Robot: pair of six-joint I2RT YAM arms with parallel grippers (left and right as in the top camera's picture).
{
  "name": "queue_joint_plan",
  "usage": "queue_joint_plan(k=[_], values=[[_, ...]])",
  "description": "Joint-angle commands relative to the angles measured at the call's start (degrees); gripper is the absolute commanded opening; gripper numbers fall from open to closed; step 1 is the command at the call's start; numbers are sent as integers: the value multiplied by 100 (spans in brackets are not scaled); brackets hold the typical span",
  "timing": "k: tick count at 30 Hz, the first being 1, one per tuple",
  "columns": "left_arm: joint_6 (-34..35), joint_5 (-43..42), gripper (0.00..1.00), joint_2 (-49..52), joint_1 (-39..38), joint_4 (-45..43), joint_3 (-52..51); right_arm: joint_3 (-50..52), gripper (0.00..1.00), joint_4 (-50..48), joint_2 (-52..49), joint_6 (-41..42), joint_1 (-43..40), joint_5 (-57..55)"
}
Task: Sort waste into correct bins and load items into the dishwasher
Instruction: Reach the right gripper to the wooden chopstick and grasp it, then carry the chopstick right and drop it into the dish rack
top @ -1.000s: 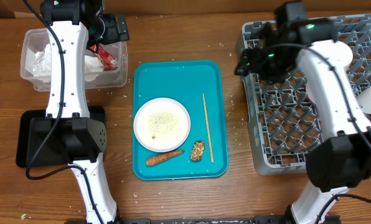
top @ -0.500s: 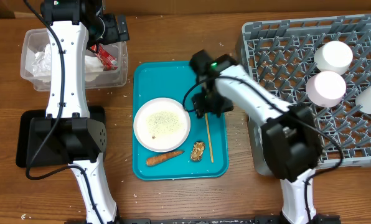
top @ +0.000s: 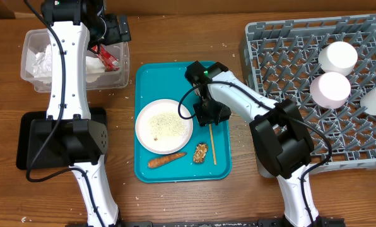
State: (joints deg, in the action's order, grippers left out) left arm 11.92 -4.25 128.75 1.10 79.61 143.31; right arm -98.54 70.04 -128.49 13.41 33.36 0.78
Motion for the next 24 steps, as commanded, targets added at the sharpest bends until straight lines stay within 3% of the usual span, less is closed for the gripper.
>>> queue_joint_plan(k=[1,4,7,18,24], values=[[52,20,100,4,-37,-17,79,24,36,-37,-144,181,7,-11],[52,20,100,4,-37,-17,79,22,16,-37,-142,345,7,-24],[52,20,100,4,-37,-17,79,-59,4,28,-140,466,-13,28],[52,20,100,4,-37,-17,79,-1996,4,1464,-107,417,-708,-120],[52,20,100,4,-37,-17,79,-3154,4,1915,122,-203,-1515,-118]])
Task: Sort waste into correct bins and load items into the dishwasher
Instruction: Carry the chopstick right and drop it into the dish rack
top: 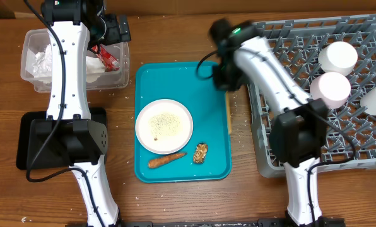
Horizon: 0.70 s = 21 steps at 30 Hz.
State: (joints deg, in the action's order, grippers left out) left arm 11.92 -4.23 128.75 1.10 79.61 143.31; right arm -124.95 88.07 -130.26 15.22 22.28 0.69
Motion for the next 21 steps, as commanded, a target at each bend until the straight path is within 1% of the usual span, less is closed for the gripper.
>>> queue_joint_plan(k=[1,3,7,12,18,21], values=[[52,17,100,4,-37,-17,79,-691,4,157,356,-507,-584,-107],[52,17,100,4,-37,-17,79,-887,4,155,448,-684,-870,-107],[52,17,100,4,-37,-17,79,-1051,4,-90,529,-1316,-1541,-24],[52,17,100,4,-37,-17,79,-1034,4,-341,509,-1969,-1838,264],[52,17,100,4,-37,-17,79,-999,5,-533,479,-2000,-1840,584],[52,17,100,4,-37,-17,79,-946,8,-595,431,-1998,-1829,649]])
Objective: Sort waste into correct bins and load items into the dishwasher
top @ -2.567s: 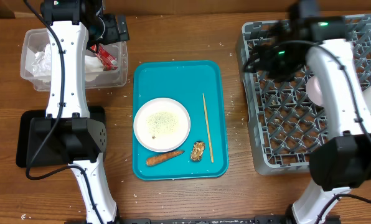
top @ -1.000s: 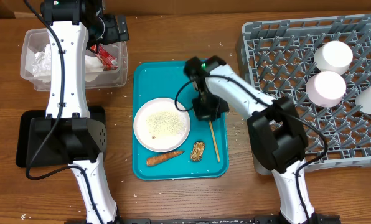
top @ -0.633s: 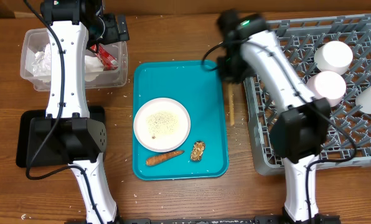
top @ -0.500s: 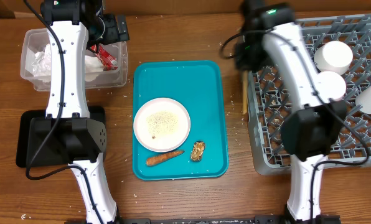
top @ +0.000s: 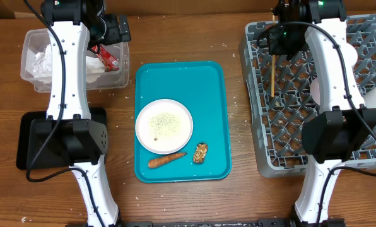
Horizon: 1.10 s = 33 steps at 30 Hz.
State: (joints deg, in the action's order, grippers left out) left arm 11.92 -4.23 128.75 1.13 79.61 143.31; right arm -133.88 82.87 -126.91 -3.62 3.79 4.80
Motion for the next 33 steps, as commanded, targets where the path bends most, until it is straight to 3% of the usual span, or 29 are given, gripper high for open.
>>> queue_joint_plan(k=[1,4,9,11,25,27,32,33], values=[[52,17,100,4,-39,-17,79,-35,9,-79,74,-114,22,238],[52,17,100,4,-42,-17,79,9,15,-70,-7,-111,22,238],[52,17,100,4,-39,-17,79,107,40,-63,-42,-87,26,240],[52,17,100,4,-39,-17,79,107,44,-26,-42,-66,37,306],[52,17,100,4,-39,-17,79,107,49,208,13,365,748,1858],[52,17,100,4,-39,-17,79,107,64,205,13,365,1008,1910],[52,17,100,4,-39,-17,79,109,87,105,-76,365,1681,1716],[52,17,100,4,-39,-17,79,109,100,59,-114,365,1808,1661]])
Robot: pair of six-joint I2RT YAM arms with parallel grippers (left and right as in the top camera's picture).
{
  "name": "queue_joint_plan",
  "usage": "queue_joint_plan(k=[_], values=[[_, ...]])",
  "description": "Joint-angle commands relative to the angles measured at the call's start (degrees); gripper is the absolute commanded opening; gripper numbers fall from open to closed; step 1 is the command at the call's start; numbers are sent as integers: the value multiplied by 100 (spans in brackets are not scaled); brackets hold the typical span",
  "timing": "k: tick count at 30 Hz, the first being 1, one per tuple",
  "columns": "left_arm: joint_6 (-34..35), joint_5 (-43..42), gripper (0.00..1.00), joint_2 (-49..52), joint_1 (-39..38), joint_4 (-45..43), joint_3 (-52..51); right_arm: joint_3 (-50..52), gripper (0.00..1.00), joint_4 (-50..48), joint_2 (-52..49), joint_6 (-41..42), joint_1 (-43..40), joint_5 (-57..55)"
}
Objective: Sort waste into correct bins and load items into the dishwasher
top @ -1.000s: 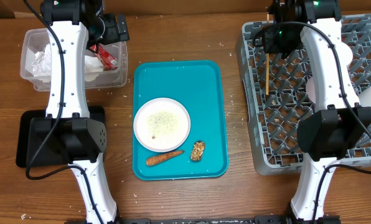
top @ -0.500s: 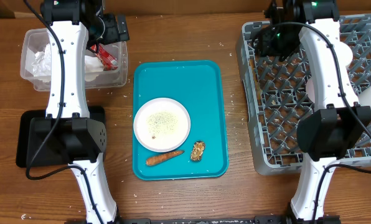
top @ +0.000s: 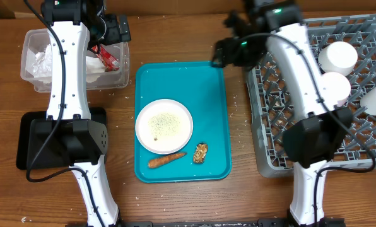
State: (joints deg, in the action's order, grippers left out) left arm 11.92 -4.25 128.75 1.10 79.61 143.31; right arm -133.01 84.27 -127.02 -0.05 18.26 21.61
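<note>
My right gripper hovers over the far right corner of the teal tray, left of the grey dish rack. Nothing shows between its fingers. On the tray lie a white plate dusted with crumbs, a carrot piece and a brown food scrap. No chopstick is visible; the right arm covers part of the rack. My left gripper hangs over the clear bin, which holds white paper and a red wrapper; its jaw state does not show.
Three white cups stand upside down in the rack's right part. A black bin sits at the left front, partly under the left arm. Crumbs dot the wooden table.
My right gripper was over the rack's left part with the chopstick hanging from it. Now it is back at the tray's far right corner without the chopstick. The left arm has not moved.
My right gripper was down on the chopstick beside the plate on the tray. Then it held the chopstick at the tray's right edge, then over the rack. Now it is back over the tray's corner, and the chopstick is gone from the tray.
</note>
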Motion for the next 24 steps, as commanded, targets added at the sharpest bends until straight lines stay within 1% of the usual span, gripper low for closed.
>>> queue_joint_plan(k=[1,7,12,16,20,24], values=[[52,20,100,4,-37,-17,79,31,100,-136,-125,11,501,-94],[52,20,100,4,-37,-17,79,44,100,-190,-302,149,1073,-155],[52,20,100,4,-37,-17,79,57,100,-170,-330,745,1388,-702],[52,20,100,4,-37,-17,79,59,100,-129,-330,988,1469,-1023],[52,20,100,4,-37,-17,79,59,100,-151,-332,1202,1469,-1056],[52,20,100,4,-37,-17,79,59,100,-195,-396,1233,1467,-1198]])
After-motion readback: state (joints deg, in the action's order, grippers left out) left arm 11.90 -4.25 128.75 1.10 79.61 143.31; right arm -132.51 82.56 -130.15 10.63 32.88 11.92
